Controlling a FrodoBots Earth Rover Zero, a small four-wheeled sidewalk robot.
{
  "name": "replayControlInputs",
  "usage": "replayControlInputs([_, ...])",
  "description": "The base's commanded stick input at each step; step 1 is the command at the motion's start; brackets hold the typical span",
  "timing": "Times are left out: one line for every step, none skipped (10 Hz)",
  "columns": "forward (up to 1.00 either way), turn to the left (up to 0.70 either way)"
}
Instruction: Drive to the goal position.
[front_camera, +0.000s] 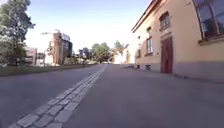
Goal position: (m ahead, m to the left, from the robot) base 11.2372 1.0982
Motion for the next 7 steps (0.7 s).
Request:
replayControlInputs([0.5, 0.0])
replayControlInputs([0.5, 0.15])
replayControlInputs([0.5, 0.4])
replayControlInputs([0.5, 0.5])
replayControlInputs([0.5, 0.5])
replayControlInputs([0.5, 0.5])
replayControlInputs([0.5, 0.5])
